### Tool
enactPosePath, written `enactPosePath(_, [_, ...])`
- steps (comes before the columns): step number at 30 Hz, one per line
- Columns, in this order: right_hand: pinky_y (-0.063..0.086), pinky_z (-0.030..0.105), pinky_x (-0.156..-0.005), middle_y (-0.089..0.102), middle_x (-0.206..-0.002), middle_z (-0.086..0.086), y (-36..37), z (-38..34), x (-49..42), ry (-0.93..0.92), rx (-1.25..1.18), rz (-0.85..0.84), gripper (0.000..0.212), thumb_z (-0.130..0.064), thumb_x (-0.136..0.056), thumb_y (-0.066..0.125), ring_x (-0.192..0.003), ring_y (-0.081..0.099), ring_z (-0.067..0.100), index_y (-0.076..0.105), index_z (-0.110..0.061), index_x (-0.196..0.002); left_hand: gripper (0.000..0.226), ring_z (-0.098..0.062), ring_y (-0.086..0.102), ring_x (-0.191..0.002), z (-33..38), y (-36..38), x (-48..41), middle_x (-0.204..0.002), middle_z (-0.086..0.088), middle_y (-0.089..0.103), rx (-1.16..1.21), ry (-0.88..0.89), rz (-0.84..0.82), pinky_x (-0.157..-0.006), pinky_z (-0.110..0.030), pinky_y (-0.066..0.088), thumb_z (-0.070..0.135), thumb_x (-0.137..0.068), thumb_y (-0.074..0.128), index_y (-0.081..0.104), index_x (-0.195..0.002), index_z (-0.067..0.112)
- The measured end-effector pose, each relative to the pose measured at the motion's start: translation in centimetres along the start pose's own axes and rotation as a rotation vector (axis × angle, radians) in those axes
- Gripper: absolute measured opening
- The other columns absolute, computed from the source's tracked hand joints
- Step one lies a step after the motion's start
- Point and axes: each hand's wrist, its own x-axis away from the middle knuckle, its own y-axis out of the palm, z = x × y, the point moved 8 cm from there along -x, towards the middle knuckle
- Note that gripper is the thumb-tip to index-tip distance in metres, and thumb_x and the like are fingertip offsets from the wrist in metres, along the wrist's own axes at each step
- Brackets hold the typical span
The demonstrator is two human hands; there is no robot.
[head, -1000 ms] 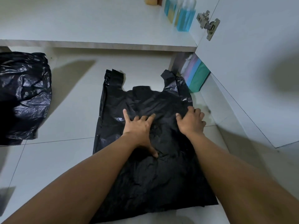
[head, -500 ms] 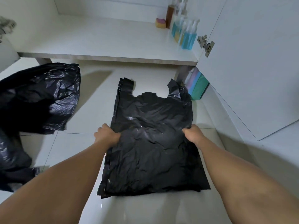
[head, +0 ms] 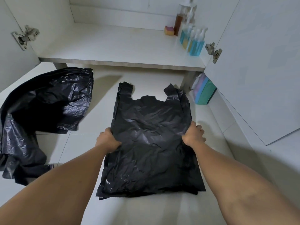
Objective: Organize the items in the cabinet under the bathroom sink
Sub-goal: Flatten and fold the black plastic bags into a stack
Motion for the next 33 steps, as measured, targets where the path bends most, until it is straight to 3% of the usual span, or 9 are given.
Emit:
enactPosePath(2, [0.039,0.049,-0.101,0.042,-0.138,0.01,-1.0,-1.4,1.1,-0.189,0.186,0.147,0.069,-0.033,-0.088,0.071,-0.129,0.04,0.031,0.035,-0.021,-0.146,0.1,-0.036,0.037,-0.135,0.6,-0.3,0.6,-0.146,-0.013,0.036,-0.192,0.093,0.04,-0.105,-0.052,0.042,0.051,-0.074,0.081,0.026,-0.152,0.021])
enactPosePath(4, [0.038,0.046,-0.101,0.046,-0.133,0.005,-0.4,-3.3,2.5,-0.409,0.282,0.15,0.058,-0.041,-0.088,0.069,-0.126,0.043,0.027,0.046,-0.024,-0.138,0.1,-0.032,0.031,-0.138,1.7,0.0,1.5,-0.15,-0.007,0.029,-0.354,0.224,0.053,-0.106,-0.053,0.039,0.065,-0.072,0.076,0.027,-0.152,0.029])
enactPosePath(8, [0.038,0.049,-0.107,0.048,-0.133,0.003,3.5,-4.4,4.9,-0.492,0.364,-0.234,0.059,-0.051,-0.083,0.071,-0.128,0.046,0.027,0.055,-0.026,-0.134,0.086,-0.03,0.027,-0.142,2.6,2.1,2.8,-0.154,-0.003,0.03,-0.692,0.34,-0.126,-0.111,-0.054,0.031,0.077,-0.081,0.056,0.034,-0.151,0.033])
enactPosePath(10, [0.035,0.053,-0.11,0.047,-0.137,0.005,4.1,-4.3,5.4,-0.461,0.409,-0.299,0.061,-0.051,-0.084,0.071,-0.131,0.045,0.029,0.054,-0.026,-0.137,0.082,-0.032,0.026,-0.144,2.8,2.4,3.3,-0.157,-0.005,0.029,-0.789,0.338,-0.183,-0.113,-0.058,0.027,0.078,-0.086,0.044,0.032,-0.153,0.032])
enactPosePath(15, [0.039,0.05,-0.109,0.045,-0.144,0.004,1.1,-8.6,5.2,-0.48,0.316,-0.221,0.058,-0.049,-0.088,0.067,-0.132,0.047,0.027,0.052,-0.024,-0.139,0.084,-0.033,0.03,-0.143,5.5,-2.9,2.9,-0.158,-0.008,0.03,-0.769,0.391,-0.15,-0.113,-0.057,0.029,0.074,-0.087,0.05,0.029,-0.154,0.027])
enactPosePath(20, [0.046,0.045,-0.105,0.048,-0.143,0.007,-2.3,-20.1,6.2,-0.66,0.243,-0.205,0.06,-0.045,-0.091,0.066,-0.126,0.052,0.027,0.05,-0.019,-0.142,0.082,-0.03,0.038,-0.141,8.3,-14.8,2.0,-0.155,-0.007,0.04,-0.613,0.387,-0.101,-0.114,-0.047,0.035,0.062,-0.089,0.062,0.035,-0.152,0.018])
enactPosePath(25, [0.042,0.034,-0.098,0.053,-0.141,0.01,-3.7,-32.3,9.4,-0.818,0.181,-0.17,0.053,-0.038,-0.095,0.064,-0.125,0.053,0.029,0.052,-0.012,-0.14,0.071,-0.027,0.055,-0.122,8.3,-26.1,1.2,-0.136,-0.005,0.058,-0.75,0.376,0.094,-0.103,-0.045,0.046,0.066,-0.088,0.059,0.056,-0.136,0.014])
enactPosePath(30, [0.044,0.038,-0.105,0.054,-0.142,0.013,-0.3,-40.1,12.2,-0.859,0.047,-0.283,0.054,-0.034,-0.096,0.064,-0.128,0.053,0.031,0.051,-0.006,-0.141,0.058,-0.027,0.06,-0.112,3.6,-28.5,-0.8,-0.128,-0.004,0.06,-0.701,0.323,0.241,-0.093,-0.043,0.052,0.054,-0.088,0.064,0.053,-0.134,0.02])
enactPosePath(33, [0.048,0.036,-0.094,0.061,-0.128,0.016,2.5,-42.8,12.6,-0.857,-0.021,-0.31,0.042,-0.027,-0.097,0.064,-0.119,0.057,0.035,0.057,-0.003,-0.131,0.055,-0.028,0.055,-0.114,1.3,-28.7,-3.5,-0.125,-0.006,0.057,-0.67,0.306,0.239,-0.092,-0.045,0.051,0.051,-0.085,0.07,0.056,-0.128,0.019])
